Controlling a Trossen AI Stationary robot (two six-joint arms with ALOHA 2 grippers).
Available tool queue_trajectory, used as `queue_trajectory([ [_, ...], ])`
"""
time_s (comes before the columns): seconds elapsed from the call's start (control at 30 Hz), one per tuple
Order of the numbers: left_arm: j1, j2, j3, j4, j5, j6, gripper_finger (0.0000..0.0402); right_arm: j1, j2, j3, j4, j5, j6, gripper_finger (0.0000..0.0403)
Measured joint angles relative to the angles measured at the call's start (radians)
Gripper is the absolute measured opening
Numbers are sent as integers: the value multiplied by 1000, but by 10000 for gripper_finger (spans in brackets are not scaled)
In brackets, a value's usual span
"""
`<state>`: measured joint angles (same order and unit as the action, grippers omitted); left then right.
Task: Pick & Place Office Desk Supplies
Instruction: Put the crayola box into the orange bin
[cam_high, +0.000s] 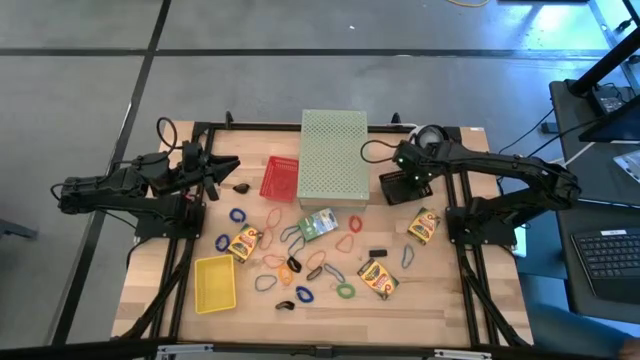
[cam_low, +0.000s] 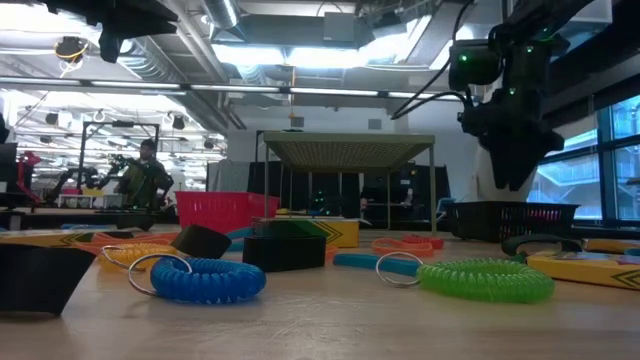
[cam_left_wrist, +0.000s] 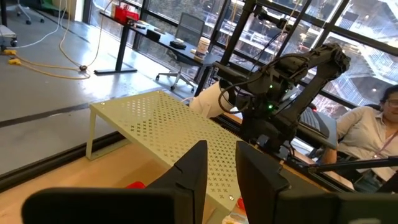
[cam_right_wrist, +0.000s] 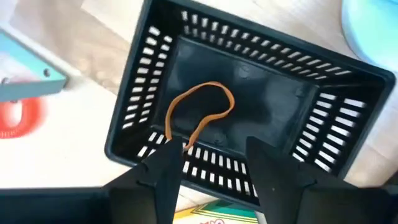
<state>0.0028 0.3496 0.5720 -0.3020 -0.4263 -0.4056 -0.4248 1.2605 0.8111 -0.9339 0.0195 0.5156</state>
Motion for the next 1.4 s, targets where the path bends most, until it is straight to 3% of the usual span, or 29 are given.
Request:
queue_trajectory([
  [0.3,0,0,0,0,0,-3,79,91,-142,139,-26,11,-201,135],
  [0.47,0,0,0,0,0,-2,79,161,-167,212,-163,-157,-338,113],
  [0.6,0,0,0,0,-1,-2,79,283,-166,216,-216,-261,-360,97],
  [0.87,0,0,0,-1,0,9,79,521,-109,216,-223,-155,-362,71],
  [1.03,0,0,0,-1,0,11,79,606,-37,202,-231,-21,-164,61],
  [1.3,0,0,0,-1,1,9,79,717,28,97,-237,-7,298,61],
  [1.4,0,0,0,-1,1,9,79,763,29,79,-237,42,446,59],
])
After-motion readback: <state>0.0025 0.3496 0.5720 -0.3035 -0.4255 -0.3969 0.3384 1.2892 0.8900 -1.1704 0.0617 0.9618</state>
